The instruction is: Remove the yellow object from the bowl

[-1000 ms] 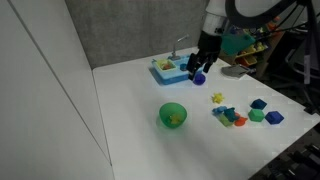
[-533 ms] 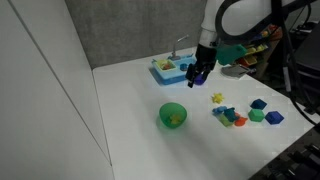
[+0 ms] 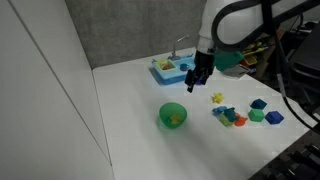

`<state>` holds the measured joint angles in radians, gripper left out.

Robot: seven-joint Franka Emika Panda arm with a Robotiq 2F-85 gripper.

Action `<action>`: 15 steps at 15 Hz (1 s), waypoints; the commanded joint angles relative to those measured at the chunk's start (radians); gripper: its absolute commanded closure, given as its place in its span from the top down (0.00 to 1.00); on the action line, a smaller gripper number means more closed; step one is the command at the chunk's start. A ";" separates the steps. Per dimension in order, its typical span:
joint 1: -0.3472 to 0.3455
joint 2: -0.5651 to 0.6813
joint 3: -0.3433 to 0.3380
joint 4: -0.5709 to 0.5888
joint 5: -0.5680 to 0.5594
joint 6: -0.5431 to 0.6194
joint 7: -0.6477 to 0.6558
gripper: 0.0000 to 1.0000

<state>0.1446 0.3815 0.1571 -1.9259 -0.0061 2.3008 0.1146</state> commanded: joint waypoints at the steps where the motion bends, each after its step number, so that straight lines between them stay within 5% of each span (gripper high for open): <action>1: 0.015 0.101 -0.013 0.061 -0.002 0.030 -0.036 1.00; 15: 0.100 0.428 -0.044 0.287 -0.110 0.210 -0.140 1.00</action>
<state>0.2194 0.7474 0.1364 -1.7206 -0.0802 2.5051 -0.0054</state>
